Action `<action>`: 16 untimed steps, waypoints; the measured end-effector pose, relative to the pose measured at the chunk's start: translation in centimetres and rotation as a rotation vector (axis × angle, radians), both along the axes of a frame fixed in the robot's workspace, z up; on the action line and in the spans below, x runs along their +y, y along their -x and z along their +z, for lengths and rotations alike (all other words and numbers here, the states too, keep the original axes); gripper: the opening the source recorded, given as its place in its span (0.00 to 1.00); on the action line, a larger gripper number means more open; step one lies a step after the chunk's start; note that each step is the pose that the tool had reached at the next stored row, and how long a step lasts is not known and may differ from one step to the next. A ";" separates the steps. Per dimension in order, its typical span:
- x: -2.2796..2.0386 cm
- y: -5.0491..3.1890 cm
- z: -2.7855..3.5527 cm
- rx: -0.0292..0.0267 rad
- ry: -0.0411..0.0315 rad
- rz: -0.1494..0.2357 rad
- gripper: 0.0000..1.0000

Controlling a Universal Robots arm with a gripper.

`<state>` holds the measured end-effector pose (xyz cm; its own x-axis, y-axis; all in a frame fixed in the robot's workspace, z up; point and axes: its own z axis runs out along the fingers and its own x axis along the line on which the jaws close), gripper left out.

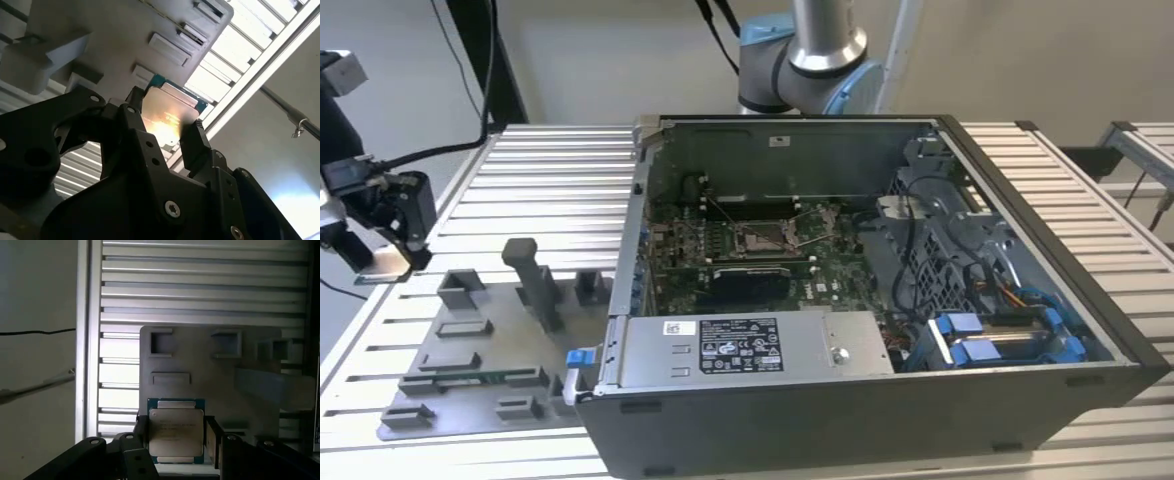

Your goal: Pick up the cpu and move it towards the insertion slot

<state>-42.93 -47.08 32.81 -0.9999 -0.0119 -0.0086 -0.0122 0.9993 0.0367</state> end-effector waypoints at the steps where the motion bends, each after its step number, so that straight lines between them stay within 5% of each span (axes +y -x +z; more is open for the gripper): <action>1: 0.00 0.00 0.45 0.0001 0.0000 0.000 0.00; 11: 0.00 0.00 4.93 -0.0001 -0.0001 0.000 0.00; 16: 0.00 0.00 6.20 0.0000 0.0000 0.000 0.00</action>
